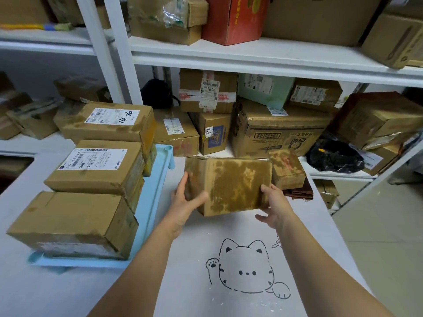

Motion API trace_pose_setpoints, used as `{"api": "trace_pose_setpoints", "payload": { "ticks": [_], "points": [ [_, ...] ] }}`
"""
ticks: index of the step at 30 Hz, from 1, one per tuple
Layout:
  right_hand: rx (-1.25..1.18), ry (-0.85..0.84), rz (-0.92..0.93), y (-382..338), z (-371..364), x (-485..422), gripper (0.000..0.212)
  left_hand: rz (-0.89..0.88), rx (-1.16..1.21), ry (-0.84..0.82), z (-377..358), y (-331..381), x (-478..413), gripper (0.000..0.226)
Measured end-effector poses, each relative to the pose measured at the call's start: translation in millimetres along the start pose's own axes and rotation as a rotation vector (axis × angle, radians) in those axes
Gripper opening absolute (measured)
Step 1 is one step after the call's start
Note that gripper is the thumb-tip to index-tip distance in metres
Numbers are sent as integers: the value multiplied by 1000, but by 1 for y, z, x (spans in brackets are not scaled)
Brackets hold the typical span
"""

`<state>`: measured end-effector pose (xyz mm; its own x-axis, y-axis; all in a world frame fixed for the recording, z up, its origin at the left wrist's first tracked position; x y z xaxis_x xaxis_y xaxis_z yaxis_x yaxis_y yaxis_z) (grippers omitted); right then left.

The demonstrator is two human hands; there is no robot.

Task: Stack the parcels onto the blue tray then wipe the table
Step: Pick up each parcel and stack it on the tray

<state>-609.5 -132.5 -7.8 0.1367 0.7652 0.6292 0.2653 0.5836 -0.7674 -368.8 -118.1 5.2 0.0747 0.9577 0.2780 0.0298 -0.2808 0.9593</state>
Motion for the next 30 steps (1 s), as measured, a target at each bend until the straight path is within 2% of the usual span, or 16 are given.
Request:
{"api": "trace_pose_setpoints", "payload": {
  "ticks": [2, 4, 7, 11, 14, 22, 27, 30],
  "points": [
    [-32, -13, -39, 4, 3, 1, 28, 11, 62, 45, 4, 6, 0, 66],
    [-71, -26, -92, 13, 6, -3, 46, -7, 102, 100, 9, 14, -2, 40],
    [-143, -52, -143, 27, 2, -5, 69, -33, 135, 138, 10, 27, -5, 23],
    [-188, -67, -181, 40, 1, -5, 70, -90, 197, 66, 1, 44, -5, 27],
    [-218, -84, -190, 41, 3, -3, 71, -105, 153, 4, -2, 49, -2, 31],
    [-406, -188, -179, 29, 3, -6, 88, -85, 74, -13, 8, 42, 4, 36],
    [-404, -311, -179, 25, -7, -1, 75, -72, 103, -7, 16, 38, 4, 34],
    [-437, -276, -121, 19, -4, -1, 59, -26, 91, -1, 22, 30, 4, 39]
  ]
}}
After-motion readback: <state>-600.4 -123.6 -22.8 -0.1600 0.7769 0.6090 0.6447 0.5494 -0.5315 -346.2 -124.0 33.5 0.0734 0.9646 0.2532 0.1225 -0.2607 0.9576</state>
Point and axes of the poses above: each hand's wrist, its own x-axis away from the middle knuckle, its own z-axis out of the back of the hand, y = z × x, the point moved 8 cm from there along -x, towards the middle knuckle, and after that the axes turned 4 degrees about -y, right-handed, at the moved point
